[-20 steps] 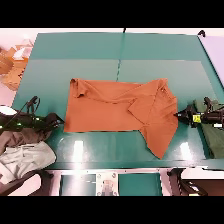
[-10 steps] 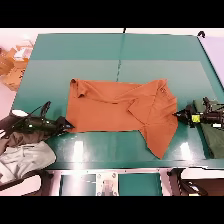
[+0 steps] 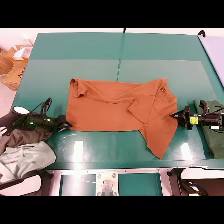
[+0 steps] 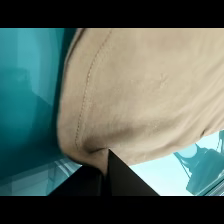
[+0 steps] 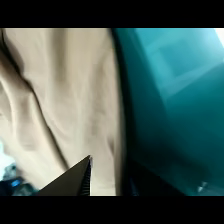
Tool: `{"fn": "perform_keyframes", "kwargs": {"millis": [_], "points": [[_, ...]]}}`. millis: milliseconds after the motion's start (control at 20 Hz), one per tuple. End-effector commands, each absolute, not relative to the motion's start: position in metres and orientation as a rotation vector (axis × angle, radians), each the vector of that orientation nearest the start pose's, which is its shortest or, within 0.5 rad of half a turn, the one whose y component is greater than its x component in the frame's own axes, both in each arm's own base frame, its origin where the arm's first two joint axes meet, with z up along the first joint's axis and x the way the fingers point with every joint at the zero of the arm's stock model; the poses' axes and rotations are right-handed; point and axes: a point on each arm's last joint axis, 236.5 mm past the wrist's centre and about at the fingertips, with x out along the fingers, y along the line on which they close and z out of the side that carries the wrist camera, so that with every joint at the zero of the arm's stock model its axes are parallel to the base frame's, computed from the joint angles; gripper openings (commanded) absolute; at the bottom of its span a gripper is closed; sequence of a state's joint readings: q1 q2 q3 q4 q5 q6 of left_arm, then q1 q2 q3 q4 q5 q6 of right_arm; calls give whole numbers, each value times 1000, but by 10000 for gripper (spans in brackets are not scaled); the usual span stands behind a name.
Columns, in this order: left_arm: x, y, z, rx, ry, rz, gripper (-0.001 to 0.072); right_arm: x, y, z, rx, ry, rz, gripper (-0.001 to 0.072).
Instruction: Fold the shirts.
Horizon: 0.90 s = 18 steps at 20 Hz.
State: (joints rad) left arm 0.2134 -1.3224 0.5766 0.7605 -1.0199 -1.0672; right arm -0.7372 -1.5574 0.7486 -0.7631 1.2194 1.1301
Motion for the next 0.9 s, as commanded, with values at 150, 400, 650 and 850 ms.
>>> {"fn": "perform_keyframes", "kwargs": {"millis": [150,400,650,850], "points": [[274,-94,-112,-700,1441,-363,23,227,-49,-149,1063,1618,4,331],[285,-98,-96,-705,1422,-404,21,257,-53,-125,1086,1532,58,19],[361,-108,60,-625,1113,-609,19,359,-52,46,1015,1029,323,19],[364,-110,304,-323,534,-661,20,366,-16,296,746,455,545,19]]}}
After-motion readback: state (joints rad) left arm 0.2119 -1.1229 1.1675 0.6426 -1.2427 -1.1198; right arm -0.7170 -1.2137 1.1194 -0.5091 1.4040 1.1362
